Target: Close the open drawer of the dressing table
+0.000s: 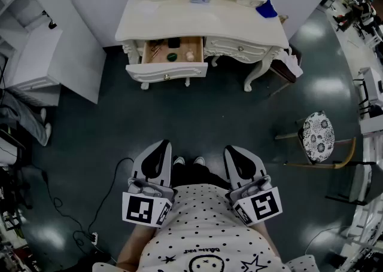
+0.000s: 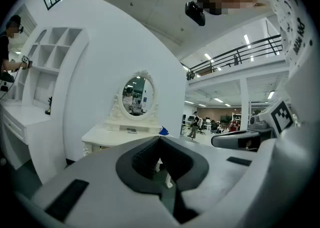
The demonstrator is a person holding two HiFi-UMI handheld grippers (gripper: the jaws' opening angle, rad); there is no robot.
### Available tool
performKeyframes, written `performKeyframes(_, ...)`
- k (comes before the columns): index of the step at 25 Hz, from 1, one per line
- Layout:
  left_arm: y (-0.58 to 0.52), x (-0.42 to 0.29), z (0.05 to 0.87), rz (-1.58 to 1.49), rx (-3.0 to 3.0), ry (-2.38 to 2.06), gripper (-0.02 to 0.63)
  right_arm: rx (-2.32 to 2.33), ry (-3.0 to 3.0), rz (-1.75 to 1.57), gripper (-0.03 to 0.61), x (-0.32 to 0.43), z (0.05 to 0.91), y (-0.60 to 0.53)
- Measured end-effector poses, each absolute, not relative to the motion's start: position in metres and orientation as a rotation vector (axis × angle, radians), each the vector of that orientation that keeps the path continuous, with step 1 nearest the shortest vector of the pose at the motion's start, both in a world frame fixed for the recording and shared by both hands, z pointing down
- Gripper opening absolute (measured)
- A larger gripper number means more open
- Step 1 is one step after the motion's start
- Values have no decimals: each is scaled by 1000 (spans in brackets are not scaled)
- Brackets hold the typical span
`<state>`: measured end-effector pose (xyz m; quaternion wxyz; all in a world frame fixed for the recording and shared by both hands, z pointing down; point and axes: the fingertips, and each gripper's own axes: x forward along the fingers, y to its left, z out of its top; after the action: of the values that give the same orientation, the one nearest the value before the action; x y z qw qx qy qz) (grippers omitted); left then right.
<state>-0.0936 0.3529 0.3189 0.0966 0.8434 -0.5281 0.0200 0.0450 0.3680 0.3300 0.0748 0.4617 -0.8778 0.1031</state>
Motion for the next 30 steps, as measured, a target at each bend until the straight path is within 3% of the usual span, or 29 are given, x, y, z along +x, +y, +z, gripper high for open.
performKeyframes(30,352,-75,327,36,2424,-1577,12,1247,-2697,368,9,50,335,360)
